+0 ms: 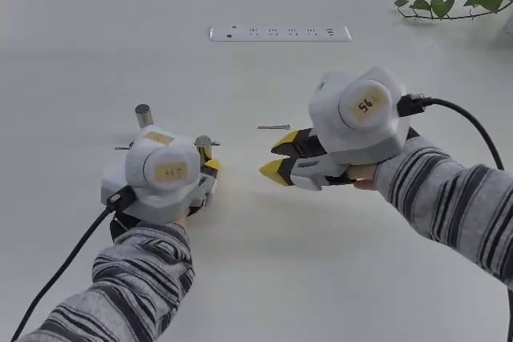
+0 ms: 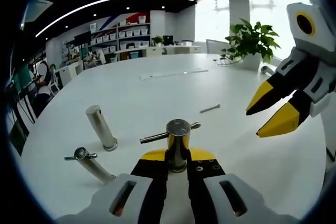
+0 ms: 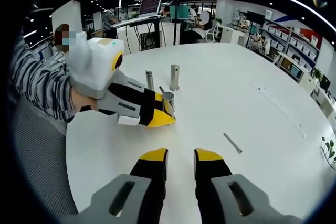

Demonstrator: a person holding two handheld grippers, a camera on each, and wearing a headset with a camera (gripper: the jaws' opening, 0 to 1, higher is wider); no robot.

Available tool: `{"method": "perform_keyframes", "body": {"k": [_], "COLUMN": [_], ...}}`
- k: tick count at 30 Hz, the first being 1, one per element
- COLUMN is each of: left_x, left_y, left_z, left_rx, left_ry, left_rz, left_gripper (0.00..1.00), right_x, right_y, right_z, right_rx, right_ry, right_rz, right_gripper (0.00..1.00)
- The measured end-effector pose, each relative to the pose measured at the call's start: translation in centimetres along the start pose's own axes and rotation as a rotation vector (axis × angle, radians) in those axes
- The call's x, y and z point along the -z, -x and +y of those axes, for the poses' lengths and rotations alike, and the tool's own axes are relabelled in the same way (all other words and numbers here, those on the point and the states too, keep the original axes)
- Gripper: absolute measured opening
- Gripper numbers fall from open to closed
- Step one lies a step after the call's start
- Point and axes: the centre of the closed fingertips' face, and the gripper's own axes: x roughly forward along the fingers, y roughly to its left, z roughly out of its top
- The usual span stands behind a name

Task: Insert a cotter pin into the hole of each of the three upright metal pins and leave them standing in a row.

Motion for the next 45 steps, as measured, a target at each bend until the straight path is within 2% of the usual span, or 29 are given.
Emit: {"method": "perform_keyframes", "body": {"k": [6,10,16,20,22,23,27,34,39,45], "left_x": [0.0,0.4,0.9,0.8,0.6,0.4,0.1,-0.1,-0.4,-0.4], "left_y": [0.0,0.2,1.0,1.8,2.4,2.8,4.0,5.8,7.0,8.4], "left_z": [0.1,0.2,0.0,-0.6,-1.3,-1.8,-2.7,-2.2,-1.3,-0.7], "left_rx": [-0.013,-0.025,-0.010,0.018,0.050,0.070,0.096,0.104,0.080,0.070], "left_ry": [0.016,0.040,0.020,0.016,0.040,0.038,0.020,0.007,0.037,0.072], "left_rz": [0.001,0.021,0.044,0.040,0.047,0.041,0.033,0.024,0.010,-0.005], "left_gripper": [0.10,0.19,0.24,0.27,0.31,0.34,0.43,0.55,0.68,0.79], "right_x": [0.1,0.1,-0.3,-0.8,-1.2,-1.4,-2.3,-4.3,-5.8,-7.3], "right_y": [0.1,0.2,0.5,0.7,0.8,0.9,1.0,0.8,0.1,-1.2], "right_z": [-0.1,-0.4,-0.7,-0.5,-0.3,-0.2,0.0,0.2,0.1,-0.1], "right_rx": [0.000,0.003,0.006,0.002,-0.004,-0.006,-0.012,-0.030,-0.054,-0.079], "right_ry": [-0.013,-0.016,-0.023,-0.037,-0.055,-0.062,-0.087,-0.101,-0.140,-0.150], "right_rz": [0.001,0.005,-0.006,-0.016,-0.029,-0.037,-0.059,-0.084,-0.097,-0.101], "right_gripper": [0.16,0.17,0.20,0.23,0.24,0.25,0.26,0.29,0.31,0.31]}}
